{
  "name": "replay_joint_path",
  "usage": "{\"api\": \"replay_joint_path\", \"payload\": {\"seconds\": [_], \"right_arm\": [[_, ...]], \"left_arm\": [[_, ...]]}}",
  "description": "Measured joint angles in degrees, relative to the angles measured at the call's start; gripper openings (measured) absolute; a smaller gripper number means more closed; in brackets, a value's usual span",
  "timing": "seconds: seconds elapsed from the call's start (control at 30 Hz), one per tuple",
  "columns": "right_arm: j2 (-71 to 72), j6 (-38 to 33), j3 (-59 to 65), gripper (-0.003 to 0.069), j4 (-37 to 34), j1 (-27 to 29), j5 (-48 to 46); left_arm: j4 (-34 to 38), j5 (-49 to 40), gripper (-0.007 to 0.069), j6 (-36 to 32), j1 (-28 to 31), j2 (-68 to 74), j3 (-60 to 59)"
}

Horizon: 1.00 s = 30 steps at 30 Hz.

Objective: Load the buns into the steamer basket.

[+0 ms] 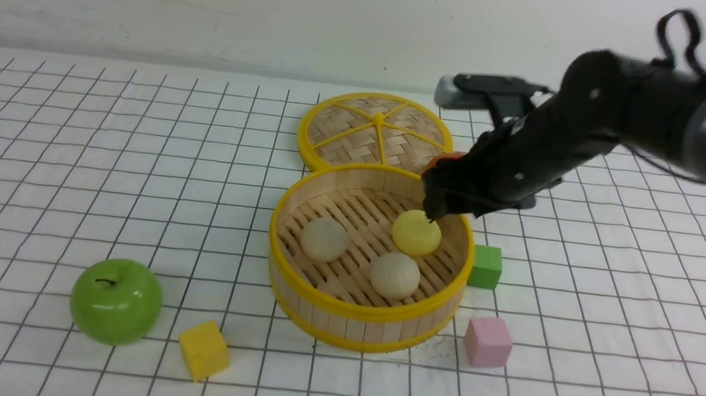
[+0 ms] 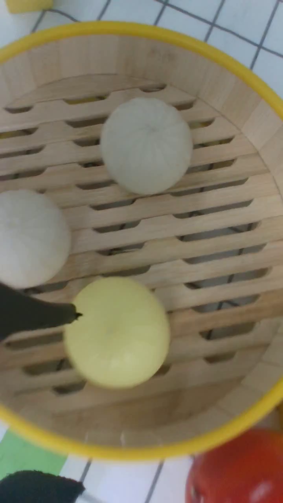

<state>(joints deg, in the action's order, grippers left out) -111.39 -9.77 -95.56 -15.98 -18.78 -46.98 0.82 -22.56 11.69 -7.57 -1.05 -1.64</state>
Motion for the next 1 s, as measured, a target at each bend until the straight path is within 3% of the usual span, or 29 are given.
{"api": "replay_joint_path", "payload": {"seconds": [0.23, 0.37, 0.57, 0.63, 1.0], "right_arm": [[13.27, 6.42, -0.48, 0.0475, 8.94, 2.22, -13.97], [23.18, 12.97, -0.48, 0.0333, 15.98, 2.22, -22.2], [31.14, 15.1, -0.23, 0.0051, 17.34, 2.22, -24.91], [32.92, 15.16, -0.06, -0.0009, 17.34, 2.22, -25.09], [35.25, 15.23, -0.01, -0.002, 16.57, 2.22, -25.56]], "left_arm": [[0.0, 0.0, 0.0123, 0.0, 0.0, 0.0, 0.0], [0.0, 0.0, 0.0123, 0.0, 0.0, 0.0, 0.0], [0.0, 0.0, 0.0123, 0.0, 0.0, 0.0, 0.0], [0.0, 0.0, 0.0123, 0.0, 0.0, 0.0, 0.0], [0.0, 0.0, 0.0123, 0.0, 0.0, 0.0, 0.0]]}}
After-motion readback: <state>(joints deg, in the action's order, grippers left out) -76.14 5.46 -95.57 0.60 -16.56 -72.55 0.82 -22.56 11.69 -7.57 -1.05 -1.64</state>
